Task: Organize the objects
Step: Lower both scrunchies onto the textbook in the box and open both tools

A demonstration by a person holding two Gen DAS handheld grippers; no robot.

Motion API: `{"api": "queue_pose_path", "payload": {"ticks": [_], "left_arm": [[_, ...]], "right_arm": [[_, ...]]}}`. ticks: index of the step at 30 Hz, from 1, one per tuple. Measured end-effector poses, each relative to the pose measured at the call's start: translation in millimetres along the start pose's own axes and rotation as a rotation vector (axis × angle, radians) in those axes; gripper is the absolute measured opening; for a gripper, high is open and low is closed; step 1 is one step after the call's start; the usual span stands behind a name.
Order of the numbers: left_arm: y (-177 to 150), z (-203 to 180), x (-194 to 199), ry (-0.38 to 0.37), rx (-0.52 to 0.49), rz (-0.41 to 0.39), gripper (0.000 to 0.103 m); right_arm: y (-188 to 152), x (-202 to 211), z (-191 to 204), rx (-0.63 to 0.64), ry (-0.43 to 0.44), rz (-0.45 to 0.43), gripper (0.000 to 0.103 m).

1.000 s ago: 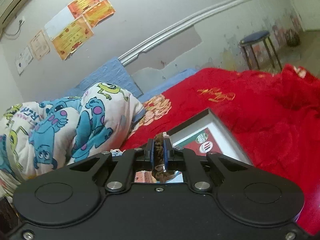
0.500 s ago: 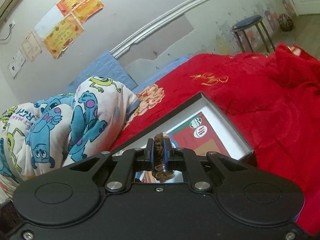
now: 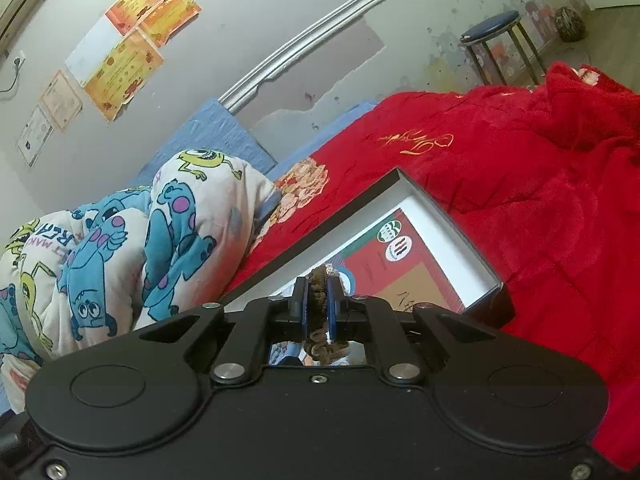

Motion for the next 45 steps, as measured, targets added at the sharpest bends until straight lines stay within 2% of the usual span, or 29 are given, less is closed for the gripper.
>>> {"api": "queue_pose_path", "payload": {"ticks": [5, 8, 17, 27, 35, 45], "left_arm": [[1, -1, 0, -0.007, -0.003, -0.004, 0.022], [0, -2, -2, -0.01, -0.009, 0.002, 0.022], [-2, -2, -7, -0.016, -0.009, 0.018, 0.022], [-4, 4, -12, 0.026, 0.009, 0.069, 0.023], [-7, 7, -15, 0.083, -0.022, 0.086, 0.024], [-7, 10, -15, 0.083, -0.001, 0.097, 0.024]], "right_arm": [[0, -2, -3, -0.039, 0.025, 0.009, 0.01], [-1, -1, -4, -0.012, 0.005, 0.001, 0.01], [0, -3, -17, -0.065, 0.01, 0.008, 0.01], [-4, -10, -19, -0.08, 0.02, 0.031, 0.01], [-7, -10, -13, -0.069, 0.018, 0.025, 0.01], [-15, -15, -5, -0.039, 0.009, 0.046, 0.01]]}}
Point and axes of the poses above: each gripper's, at about its wrist camera, not at the fingertips, and x roughly against the way its jaws point, z to its left, y to its top, the point moved 9 cm from there along -x, roughly the way its jaws point, and after that the axes turned 2 degrees about z, right-handed, at the moved point
